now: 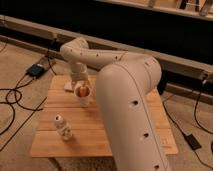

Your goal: Place the pepper in the ceramic bowl

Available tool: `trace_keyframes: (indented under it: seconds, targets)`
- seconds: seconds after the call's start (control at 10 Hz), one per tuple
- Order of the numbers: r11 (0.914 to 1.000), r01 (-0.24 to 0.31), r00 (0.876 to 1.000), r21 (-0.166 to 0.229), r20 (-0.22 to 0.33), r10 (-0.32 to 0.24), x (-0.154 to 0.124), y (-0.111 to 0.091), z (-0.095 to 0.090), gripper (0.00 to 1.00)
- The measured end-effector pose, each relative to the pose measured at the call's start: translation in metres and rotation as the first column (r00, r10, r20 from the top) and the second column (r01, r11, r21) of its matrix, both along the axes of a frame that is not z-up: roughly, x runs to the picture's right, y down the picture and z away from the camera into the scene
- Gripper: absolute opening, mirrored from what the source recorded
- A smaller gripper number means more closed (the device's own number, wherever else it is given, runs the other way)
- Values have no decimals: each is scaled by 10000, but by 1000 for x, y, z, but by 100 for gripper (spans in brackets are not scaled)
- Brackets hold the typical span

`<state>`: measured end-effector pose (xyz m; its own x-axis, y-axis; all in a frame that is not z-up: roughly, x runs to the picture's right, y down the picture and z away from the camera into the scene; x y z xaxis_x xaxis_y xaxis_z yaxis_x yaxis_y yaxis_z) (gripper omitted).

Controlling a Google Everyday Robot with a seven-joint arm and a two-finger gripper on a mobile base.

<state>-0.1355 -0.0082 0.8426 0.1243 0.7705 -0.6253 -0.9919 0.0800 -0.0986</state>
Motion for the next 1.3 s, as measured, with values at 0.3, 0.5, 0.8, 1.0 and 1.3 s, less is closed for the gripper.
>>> trace_keyframes:
  seconds: [0.3, 0.5, 0.8, 1.0, 1.3]
  targets:
    - [10000, 1, 10000, 33, 19, -1, -2, -4, 2, 49]
    - [10000, 7, 10000, 21, 17, -7, -2, -5, 2, 42]
    - [10000, 2, 10000, -80, -17, -2, 0, 0, 3, 42]
    - [9999, 3, 10000, -162, -36, -4, 2, 4, 5, 42]
    - [9997, -34, 10000, -223, -55, 32, 3, 6, 6, 42]
